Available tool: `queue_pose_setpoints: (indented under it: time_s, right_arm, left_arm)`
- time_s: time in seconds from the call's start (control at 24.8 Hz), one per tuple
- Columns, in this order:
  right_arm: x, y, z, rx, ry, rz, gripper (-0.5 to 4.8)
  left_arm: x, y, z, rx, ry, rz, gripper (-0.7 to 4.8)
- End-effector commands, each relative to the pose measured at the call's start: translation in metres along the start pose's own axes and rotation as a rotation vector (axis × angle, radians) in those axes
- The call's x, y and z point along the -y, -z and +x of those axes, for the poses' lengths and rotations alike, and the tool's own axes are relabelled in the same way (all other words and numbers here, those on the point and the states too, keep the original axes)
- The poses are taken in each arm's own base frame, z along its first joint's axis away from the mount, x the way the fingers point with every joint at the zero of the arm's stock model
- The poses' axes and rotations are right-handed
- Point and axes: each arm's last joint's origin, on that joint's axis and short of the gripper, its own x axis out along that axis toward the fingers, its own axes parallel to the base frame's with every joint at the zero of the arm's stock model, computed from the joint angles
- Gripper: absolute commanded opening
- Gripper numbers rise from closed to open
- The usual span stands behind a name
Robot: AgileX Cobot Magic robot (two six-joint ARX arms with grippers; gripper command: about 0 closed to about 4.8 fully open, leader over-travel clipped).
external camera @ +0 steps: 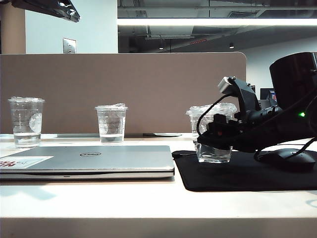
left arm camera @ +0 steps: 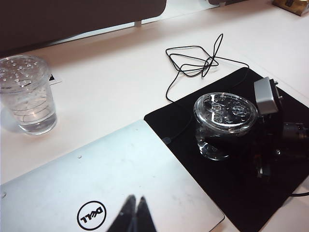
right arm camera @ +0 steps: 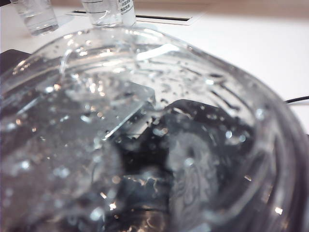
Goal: Pick up the coffee cup on the right and place it on the right side of the laptop.
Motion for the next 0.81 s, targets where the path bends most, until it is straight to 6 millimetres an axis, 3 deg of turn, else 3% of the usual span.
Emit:
queue_pose_setpoints:
  time_s: [0.04, 0.32, 0.36, 0.4, 0.48, 0.81]
  right_arm:
    - [0.0, 0.0, 0.001, 0.022, -0.005, -0.009, 2.15]
    - [0.0, 0.005, 0.001, -0.025, -0.008, 0.008, 2.25]
    - [0.0, 0.005, 0.001, -0.029, -0.009, 0.009, 2.55]
    - [0.0, 0.006, 0.001, -0.032, -0.009, 0.01, 3.54]
    - [0.0, 0.006, 0.0, -0.033, -0.009, 0.011, 4.42]
    - [-0.007, 0.005, -0.019, -0.059, -0.003, 0.019, 4.42]
  left_arm:
    - [0.0, -0.002, -0.001, 0.014, 0.004, 0.004, -0.05]
    - [0.0, -0.002, -0.001, 0.014, 0.004, 0.004, -0.05]
    - [0.0, -0.002, -0.001, 0.014, 0.004, 0.004, -0.05]
    - [0.0, -0.002, -0.001, 0.014, 0.004, 0.004, -0.05]
    - [0.0, -0.002, -0.001, 0.014, 0.004, 0.004, -0.05]
    - [0.0, -0.002, -0.001, 0.015, 0.004, 0.004, -0.05]
